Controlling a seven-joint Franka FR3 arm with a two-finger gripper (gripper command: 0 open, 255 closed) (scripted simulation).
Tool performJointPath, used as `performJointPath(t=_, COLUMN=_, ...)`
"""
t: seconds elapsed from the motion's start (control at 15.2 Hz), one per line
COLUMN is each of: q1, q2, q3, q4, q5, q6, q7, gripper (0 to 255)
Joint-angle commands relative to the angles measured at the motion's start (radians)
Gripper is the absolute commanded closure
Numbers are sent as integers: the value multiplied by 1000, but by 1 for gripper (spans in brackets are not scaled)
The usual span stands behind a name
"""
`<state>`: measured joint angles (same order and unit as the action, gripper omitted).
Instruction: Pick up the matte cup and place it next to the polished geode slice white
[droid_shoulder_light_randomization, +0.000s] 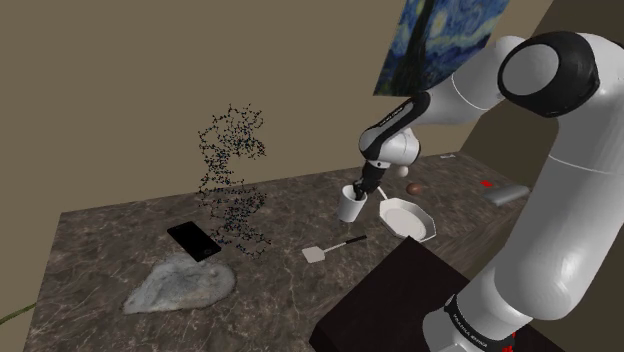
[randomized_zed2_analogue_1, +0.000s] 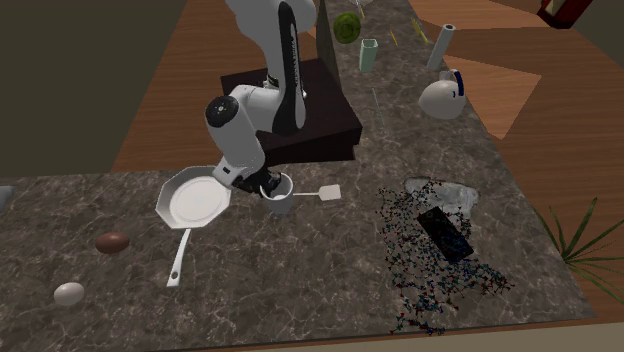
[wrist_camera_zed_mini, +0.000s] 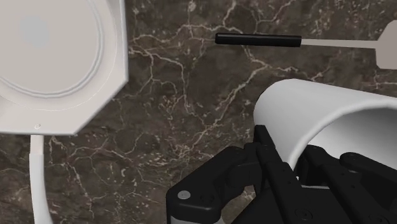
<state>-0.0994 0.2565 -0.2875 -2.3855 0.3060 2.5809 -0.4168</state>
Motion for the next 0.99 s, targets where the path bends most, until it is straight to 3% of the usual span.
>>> performJointPath(t=0.0, q1=4, q2=-26, q3=-11, q4=0, q5=-21, q6=-24, q7=13, gripper=255)
performJointPath(t=0.92, q1=23, q2=-195, q3=-48, q4=18, q5=-148, q6=-194, q7=114, gripper=255)
